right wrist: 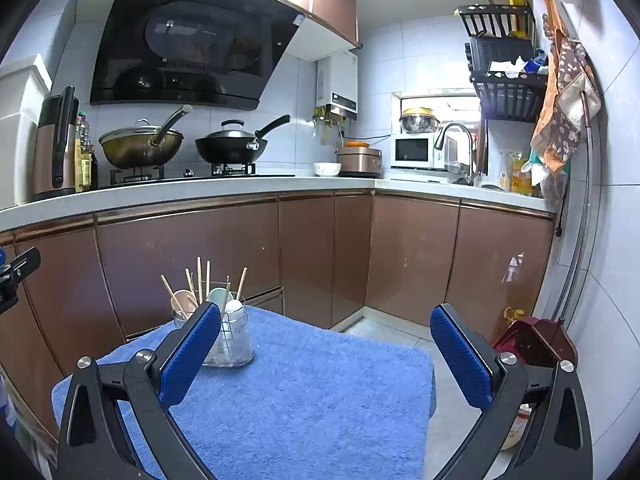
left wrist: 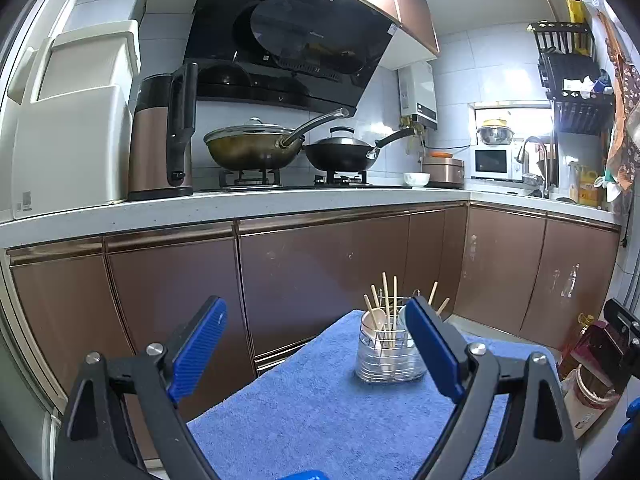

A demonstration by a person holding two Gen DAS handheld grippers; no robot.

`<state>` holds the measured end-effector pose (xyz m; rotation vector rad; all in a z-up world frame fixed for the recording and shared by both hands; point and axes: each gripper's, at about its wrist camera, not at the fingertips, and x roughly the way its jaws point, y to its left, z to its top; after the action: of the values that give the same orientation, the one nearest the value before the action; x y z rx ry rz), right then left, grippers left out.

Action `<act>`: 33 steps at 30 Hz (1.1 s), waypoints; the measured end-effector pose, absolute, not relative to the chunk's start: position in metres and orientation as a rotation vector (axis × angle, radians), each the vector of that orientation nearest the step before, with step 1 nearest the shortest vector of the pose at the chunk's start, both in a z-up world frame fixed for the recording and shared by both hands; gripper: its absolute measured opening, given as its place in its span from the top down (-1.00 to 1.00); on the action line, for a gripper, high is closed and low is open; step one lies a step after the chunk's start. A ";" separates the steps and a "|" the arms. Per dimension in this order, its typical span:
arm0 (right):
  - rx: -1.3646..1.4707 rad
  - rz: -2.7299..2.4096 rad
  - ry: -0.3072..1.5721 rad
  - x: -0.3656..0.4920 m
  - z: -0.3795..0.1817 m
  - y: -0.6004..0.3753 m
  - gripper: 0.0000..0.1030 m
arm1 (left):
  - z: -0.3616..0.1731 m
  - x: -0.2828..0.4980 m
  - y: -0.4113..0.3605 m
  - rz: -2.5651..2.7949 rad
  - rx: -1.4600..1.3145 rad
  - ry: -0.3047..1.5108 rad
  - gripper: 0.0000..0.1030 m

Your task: Organize utensils

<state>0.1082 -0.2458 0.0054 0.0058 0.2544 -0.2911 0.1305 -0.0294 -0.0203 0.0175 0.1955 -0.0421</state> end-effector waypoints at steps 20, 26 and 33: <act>-0.067 -0.348 0.224 0.092 0.018 -0.234 -0.99 | -0.020 0.118 -0.030 -0.053 0.017 0.174 -0.76; -0.058 -0.353 0.225 0.089 0.017 -0.237 -1.00 | -0.021 0.117 -0.030 -0.056 0.023 0.173 -0.76; -0.054 -0.346 0.228 0.088 0.018 -0.237 -1.00 | -0.021 0.116 -0.030 -0.057 0.028 0.170 -0.76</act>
<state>0.0880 -0.2374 0.0181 -0.0540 0.2283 -0.3458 0.1155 -0.0298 -0.0209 0.0284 0.1696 -0.0575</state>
